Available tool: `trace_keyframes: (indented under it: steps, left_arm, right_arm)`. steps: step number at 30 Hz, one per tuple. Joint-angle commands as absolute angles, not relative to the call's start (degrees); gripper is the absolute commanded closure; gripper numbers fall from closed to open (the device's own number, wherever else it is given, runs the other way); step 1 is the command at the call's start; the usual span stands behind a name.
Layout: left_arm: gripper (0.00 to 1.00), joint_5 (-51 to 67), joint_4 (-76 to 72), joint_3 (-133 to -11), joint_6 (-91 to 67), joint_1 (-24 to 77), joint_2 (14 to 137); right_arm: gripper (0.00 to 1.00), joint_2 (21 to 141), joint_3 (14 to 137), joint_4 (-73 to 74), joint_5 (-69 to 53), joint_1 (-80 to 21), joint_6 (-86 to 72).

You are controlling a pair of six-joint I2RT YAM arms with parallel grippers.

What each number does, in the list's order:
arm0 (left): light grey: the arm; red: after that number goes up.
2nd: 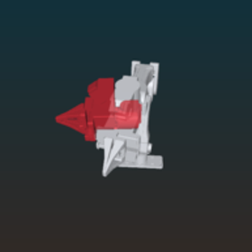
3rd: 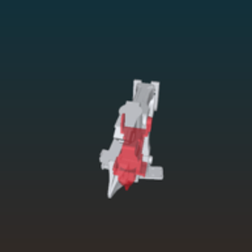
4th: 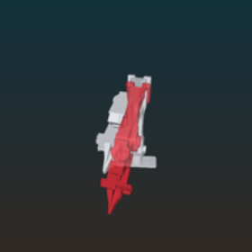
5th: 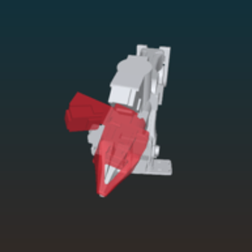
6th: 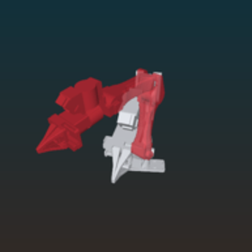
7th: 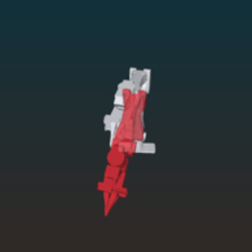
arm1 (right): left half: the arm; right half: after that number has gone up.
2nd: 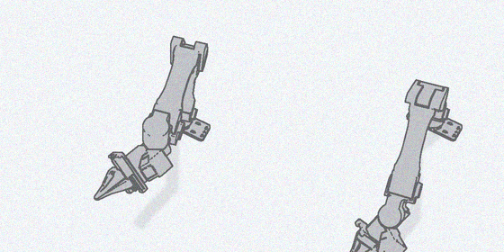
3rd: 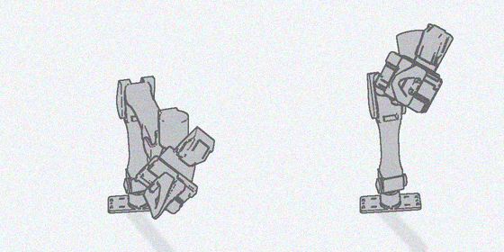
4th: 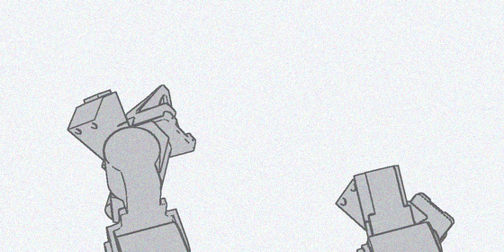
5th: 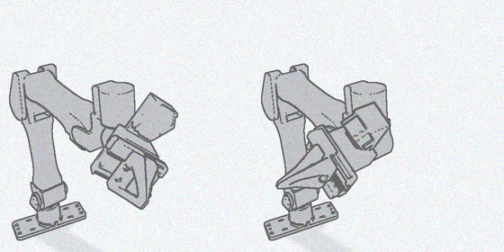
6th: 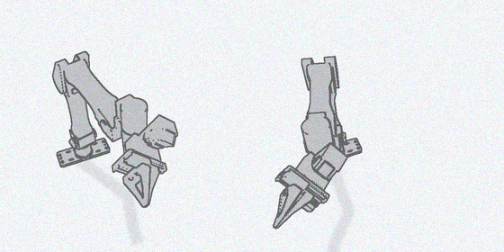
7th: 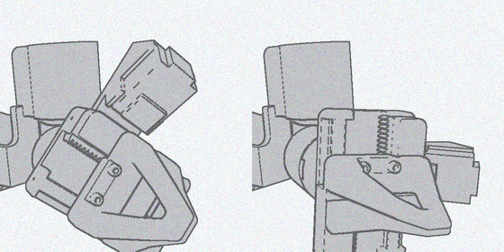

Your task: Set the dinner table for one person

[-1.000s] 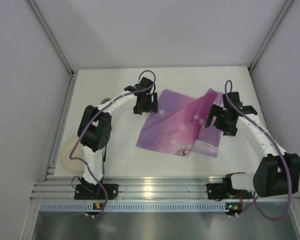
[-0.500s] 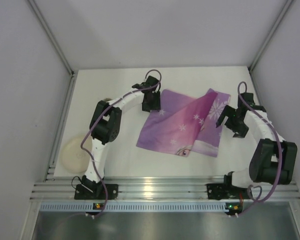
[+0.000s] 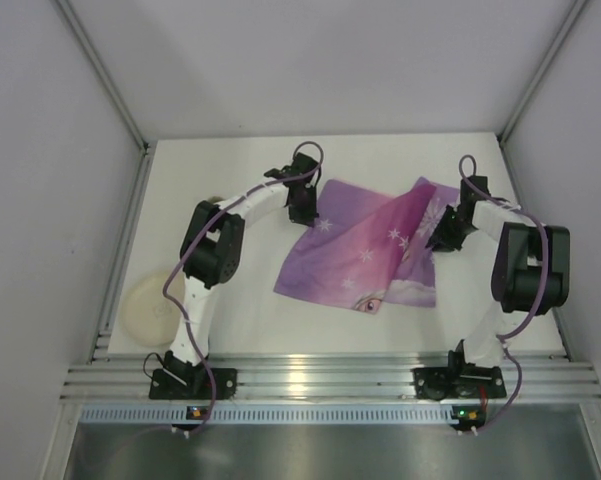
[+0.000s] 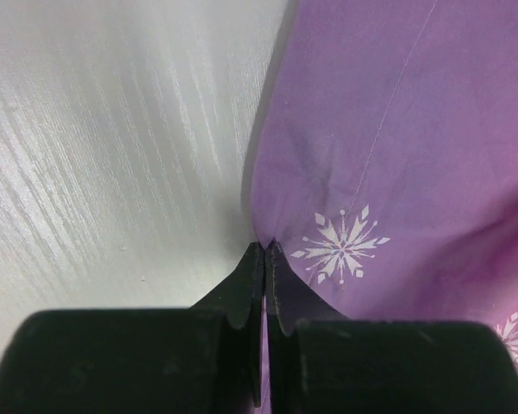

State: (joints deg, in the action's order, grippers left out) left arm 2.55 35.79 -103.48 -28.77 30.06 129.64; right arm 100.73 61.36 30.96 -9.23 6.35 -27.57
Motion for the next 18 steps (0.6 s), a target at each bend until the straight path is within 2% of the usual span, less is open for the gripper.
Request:
trace_keyframes:
  steps: [1, 2, 3, 7, 13, 18]
  left_arm:
    - [1.0, 4.48, 37.88, -101.43, -28.91, 29.54, 129.64]
    - [1.0, 5.09, 38.14, -101.25, -29.53, 29.01, 129.29]
    - [1.0, 5.62, 38.06, -101.08, -29.71, 28.39, 128.94]
    - [1.0, 6.24, 38.84, -99.94, -30.32, 23.13, 126.57]
    - [1.0, -3.76, 41.48, -93.96, -30.06, 15.13, 118.31]
    - [1.0, -11.85, 44.03, -91.41, -26.72, 13.01, 114.09]
  right_arm:
    - [0.8, 106.43, 62.31, 26.46, -11.33, 3.17, -29.09]
    - [0.98, 106.87, 62.49, 26.37, -11.42, 2.73, -29.18]
    - [1.0, 107.66, 62.49, 26.28, -11.25, 2.64, -29.18]
    - [1.0, 106.44, 62.66, 28.29, -7.14, 3.43, -27.17]
    - [1.0, 102.31, 66.79, 38.75, 7.44, 5.54, -21.19]
    - [1.0, 101.34, 70.13, 42.44, 10.02, 6.15, -20.57]
